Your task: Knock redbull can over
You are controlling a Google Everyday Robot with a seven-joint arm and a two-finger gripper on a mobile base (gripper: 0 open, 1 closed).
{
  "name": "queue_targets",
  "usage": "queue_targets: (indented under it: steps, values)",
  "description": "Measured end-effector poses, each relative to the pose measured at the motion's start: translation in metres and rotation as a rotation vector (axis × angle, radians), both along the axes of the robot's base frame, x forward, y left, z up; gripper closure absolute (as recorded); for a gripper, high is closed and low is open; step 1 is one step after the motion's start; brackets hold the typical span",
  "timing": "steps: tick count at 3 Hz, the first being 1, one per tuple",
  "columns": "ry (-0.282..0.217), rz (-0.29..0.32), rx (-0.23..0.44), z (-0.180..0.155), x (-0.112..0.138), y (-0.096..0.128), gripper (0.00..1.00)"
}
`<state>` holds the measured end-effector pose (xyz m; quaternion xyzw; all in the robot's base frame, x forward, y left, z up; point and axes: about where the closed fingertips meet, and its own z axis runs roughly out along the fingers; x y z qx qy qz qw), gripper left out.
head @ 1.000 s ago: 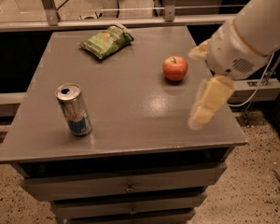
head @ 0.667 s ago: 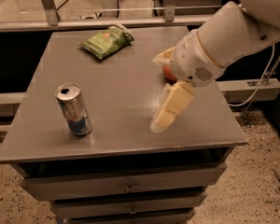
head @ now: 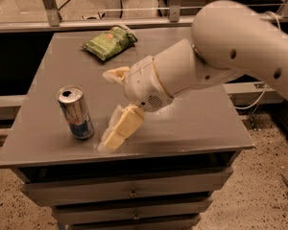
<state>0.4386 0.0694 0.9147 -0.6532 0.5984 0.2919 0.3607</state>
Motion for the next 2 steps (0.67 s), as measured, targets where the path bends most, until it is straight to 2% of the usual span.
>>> queue_targets:
  steps: [1, 2]
  values:
    - [0.004, 0.02, 0.093, -0.019, 0.002, 0.033, 0.0]
    - [0.006, 0.02, 0.166, -0.024, 0.008, 0.054, 0.0]
